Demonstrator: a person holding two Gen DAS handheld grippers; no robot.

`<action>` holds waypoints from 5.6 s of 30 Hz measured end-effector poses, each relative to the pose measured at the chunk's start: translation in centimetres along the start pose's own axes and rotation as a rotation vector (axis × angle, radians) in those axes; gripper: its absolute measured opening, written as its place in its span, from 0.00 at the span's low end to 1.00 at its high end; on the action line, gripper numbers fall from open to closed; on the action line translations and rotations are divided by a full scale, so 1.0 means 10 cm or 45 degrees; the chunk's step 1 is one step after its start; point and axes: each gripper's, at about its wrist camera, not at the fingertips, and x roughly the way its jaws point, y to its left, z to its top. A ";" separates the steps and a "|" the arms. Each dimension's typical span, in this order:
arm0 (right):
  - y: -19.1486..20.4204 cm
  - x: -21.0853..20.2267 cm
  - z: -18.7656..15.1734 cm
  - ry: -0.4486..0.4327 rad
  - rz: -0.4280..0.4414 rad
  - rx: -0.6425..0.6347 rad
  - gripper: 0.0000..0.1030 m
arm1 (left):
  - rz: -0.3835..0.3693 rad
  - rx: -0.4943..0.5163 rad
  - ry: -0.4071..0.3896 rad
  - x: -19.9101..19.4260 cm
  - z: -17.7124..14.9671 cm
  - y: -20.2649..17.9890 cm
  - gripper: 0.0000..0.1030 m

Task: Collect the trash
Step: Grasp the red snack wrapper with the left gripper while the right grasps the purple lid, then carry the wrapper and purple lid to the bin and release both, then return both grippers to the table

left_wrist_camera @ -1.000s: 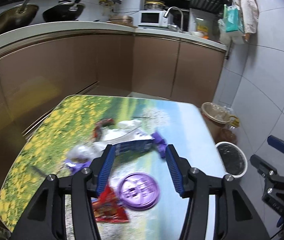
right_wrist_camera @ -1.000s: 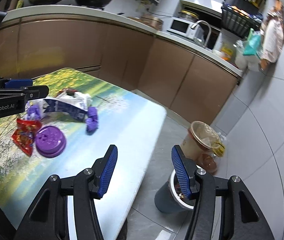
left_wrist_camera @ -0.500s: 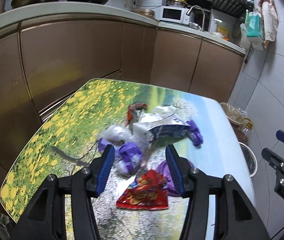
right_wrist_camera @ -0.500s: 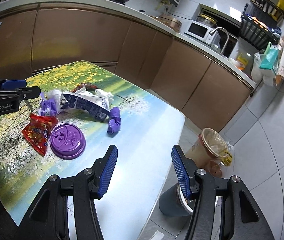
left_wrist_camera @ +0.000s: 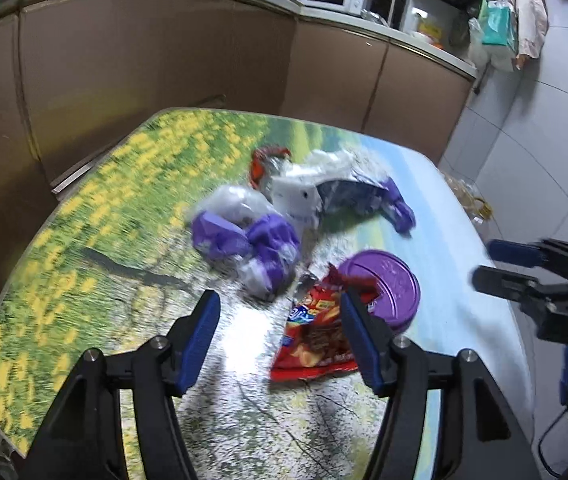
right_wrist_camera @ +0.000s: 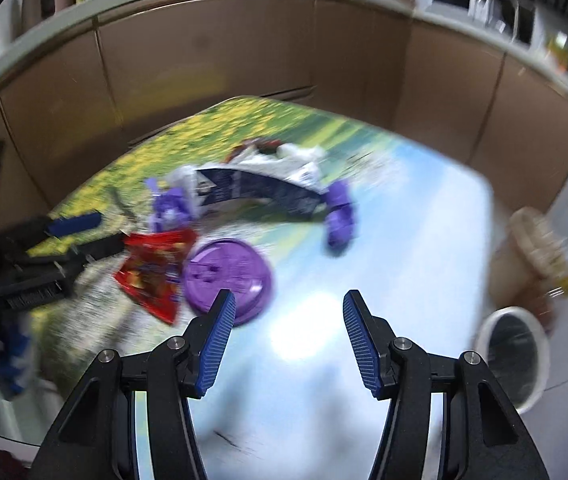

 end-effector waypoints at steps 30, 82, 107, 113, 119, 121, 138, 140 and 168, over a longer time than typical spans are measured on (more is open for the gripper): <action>-0.18 0.46 0.12 0.157 0.194 -0.405 0.73 | -0.264 0.370 0.108 0.20 -0.18 -0.67 0.59; -0.32 -0.22 -0.12 -0.094 0.214 -0.201 0.78 | 0.145 0.444 0.020 -0.29 -0.05 -1.01 0.05; -2.34 -0.87 -0.95 -0.251 -0.161 0.302 0.78 | -0.133 0.772 0.057 0.51 0.33 -2.79 0.05; -3.03 -0.76 -1.16 -0.219 -0.354 0.452 0.78 | -0.279 0.781 0.110 1.14 0.69 -3.53 0.05; -3.74 -0.45 -1.34 -0.149 -0.471 0.592 0.78 | -0.365 0.784 0.189 1.88 0.90 -4.30 0.06; -3.91 -0.33 -1.37 -0.127 -0.486 0.619 0.78 | -0.377 0.771 0.227 2.17 0.95 -4.52 0.07; -4.63 0.42 -1.49 0.069 -0.605 0.651 0.81 | -0.408 0.589 0.375 3.27 0.95 -4.90 0.42; -4.59 0.41 -1.48 0.071 -0.616 0.639 0.86 | -0.417 0.567 0.359 3.22 0.98 -4.86 0.42; -2.23 -0.69 -0.33 -0.246 -0.326 0.309 0.80 | -0.137 0.298 -0.187 0.36 0.91 -2.05 0.54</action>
